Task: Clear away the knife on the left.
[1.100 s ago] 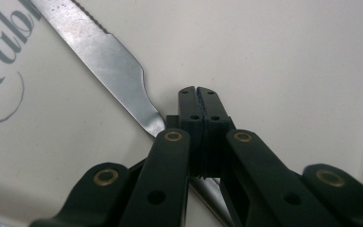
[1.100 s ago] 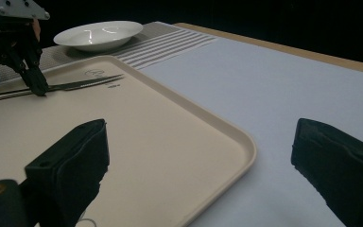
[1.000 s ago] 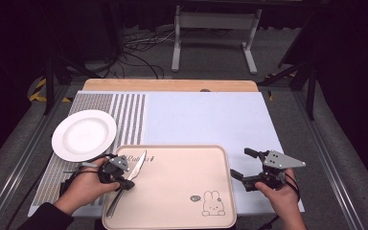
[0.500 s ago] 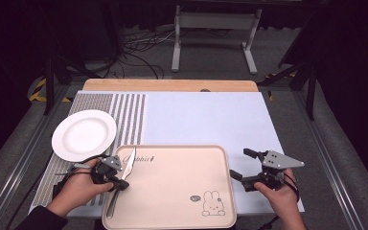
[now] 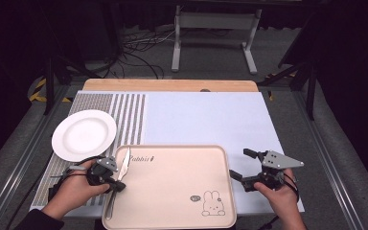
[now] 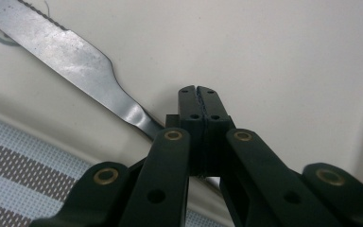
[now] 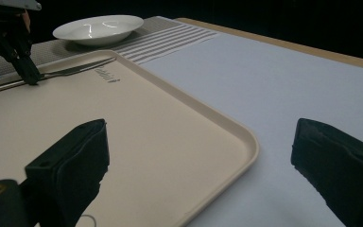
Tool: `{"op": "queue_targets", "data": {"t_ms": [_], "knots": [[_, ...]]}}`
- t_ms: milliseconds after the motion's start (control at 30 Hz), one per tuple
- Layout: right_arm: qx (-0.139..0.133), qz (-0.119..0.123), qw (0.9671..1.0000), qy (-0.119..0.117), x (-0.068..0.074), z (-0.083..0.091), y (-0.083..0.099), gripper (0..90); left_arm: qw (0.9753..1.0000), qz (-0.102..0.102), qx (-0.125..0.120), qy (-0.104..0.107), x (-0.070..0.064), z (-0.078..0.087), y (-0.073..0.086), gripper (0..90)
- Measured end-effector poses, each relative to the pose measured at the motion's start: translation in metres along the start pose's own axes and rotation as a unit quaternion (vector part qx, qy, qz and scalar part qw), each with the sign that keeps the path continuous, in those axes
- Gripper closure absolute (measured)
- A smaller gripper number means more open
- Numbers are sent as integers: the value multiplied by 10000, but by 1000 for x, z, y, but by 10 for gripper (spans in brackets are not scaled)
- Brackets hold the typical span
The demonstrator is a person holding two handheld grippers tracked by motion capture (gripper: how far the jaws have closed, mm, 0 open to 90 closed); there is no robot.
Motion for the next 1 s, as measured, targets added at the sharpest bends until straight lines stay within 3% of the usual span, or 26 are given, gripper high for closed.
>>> {"op": "queue_targets", "data": {"t_ms": [533, 700, 867, 1000], "knots": [[-19, -22, 10000, -6, 0, 0, 0, 59, 10000, 96, -12, 13, -1, 2, 5, 900], [-21, -24, 10000, -9, 0, 0, 0, 59, 9998, 169, -2, 112, -1, 3, 5, 883], [-32, -44, 10000, 6, -1, 1, -1, 59, 9998, 178, -108, 79, -3, 8, 0, 767], [-38, -38, 10000, 5, -1, -1, -2, 59, 9989, 117, -460, -71, -6, 15, -7, 498]]}}
Point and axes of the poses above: each handheld gripper's, and its own axes: z roughly backward along the jaws, y roughly out of its underside, x roughly to its left, the point moved 5 cm from there along -z, roughly forward along the jaws, and after that the axes turned 13 degrees about y, right-handed, at the moved point
